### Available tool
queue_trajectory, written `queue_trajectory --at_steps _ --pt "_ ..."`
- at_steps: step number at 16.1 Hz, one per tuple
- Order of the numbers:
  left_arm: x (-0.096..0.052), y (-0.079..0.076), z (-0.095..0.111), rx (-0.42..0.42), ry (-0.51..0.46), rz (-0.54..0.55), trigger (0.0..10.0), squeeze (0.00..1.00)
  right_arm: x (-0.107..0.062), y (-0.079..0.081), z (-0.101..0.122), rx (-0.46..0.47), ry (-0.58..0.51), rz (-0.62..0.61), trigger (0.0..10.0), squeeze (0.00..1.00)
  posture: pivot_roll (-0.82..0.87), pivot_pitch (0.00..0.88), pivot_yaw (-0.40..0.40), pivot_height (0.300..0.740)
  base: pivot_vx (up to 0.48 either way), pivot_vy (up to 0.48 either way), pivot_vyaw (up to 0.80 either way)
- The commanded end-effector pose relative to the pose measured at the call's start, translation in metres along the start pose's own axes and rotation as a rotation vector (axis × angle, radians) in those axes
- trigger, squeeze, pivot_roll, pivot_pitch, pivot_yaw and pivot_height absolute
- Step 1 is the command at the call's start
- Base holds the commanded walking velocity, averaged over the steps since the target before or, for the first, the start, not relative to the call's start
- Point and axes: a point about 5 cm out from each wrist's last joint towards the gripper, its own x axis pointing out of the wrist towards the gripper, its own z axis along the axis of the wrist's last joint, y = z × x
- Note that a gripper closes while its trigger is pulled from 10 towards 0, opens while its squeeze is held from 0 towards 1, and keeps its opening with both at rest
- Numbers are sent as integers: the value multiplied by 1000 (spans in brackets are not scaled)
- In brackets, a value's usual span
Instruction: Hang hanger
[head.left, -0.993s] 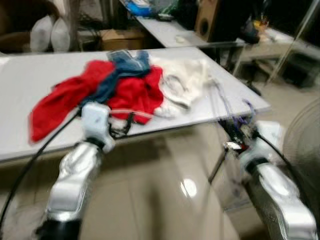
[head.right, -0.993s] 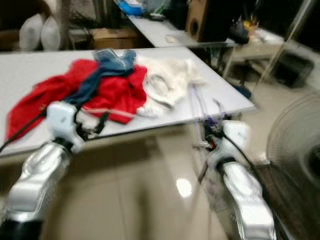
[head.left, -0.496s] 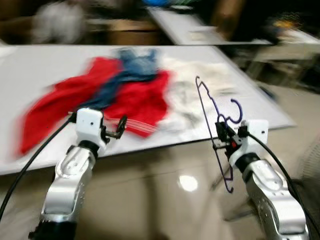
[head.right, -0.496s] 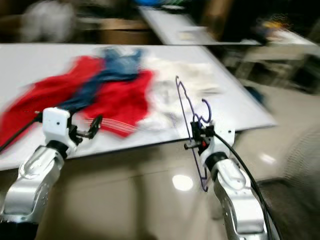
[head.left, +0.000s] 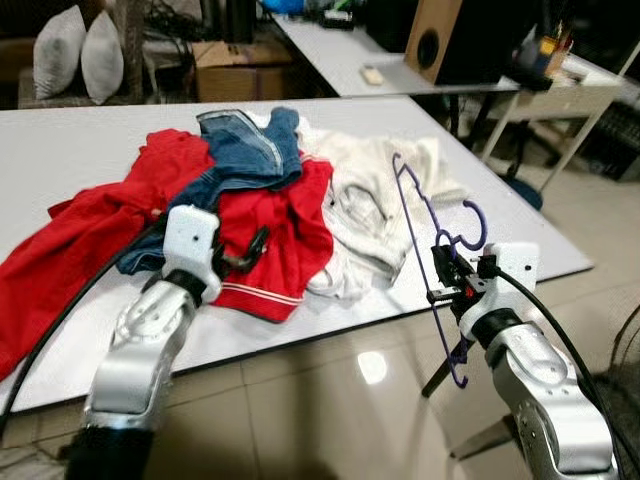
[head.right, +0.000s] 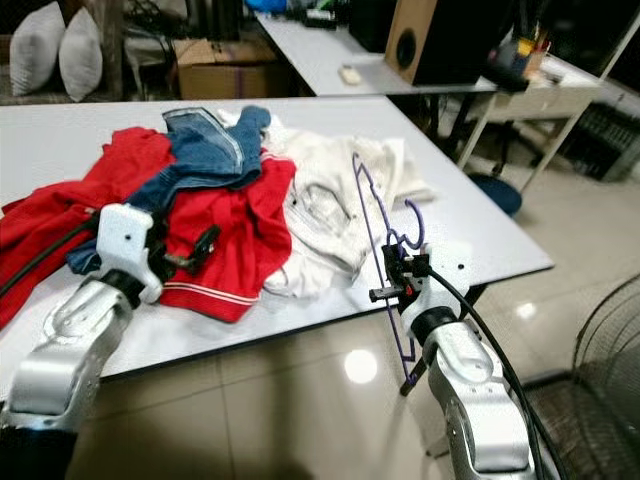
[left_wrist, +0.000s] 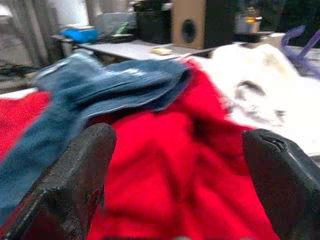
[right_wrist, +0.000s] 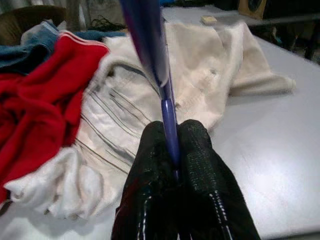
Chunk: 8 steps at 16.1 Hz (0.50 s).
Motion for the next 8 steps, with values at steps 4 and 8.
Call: queue_trajectory --at_steps 4,8 --pt "5 -4 0 -7 10 -35 10000 576 -5 -7 -2 16 -7 -69 10000 0 -96 0 -17 740 0 360 -759" --pt "3 0 -6 24 27 -18 10000 565 -5 -14 -2 -11 -9 -75 10000 0 -83 0 -16 740 0 -360 0"
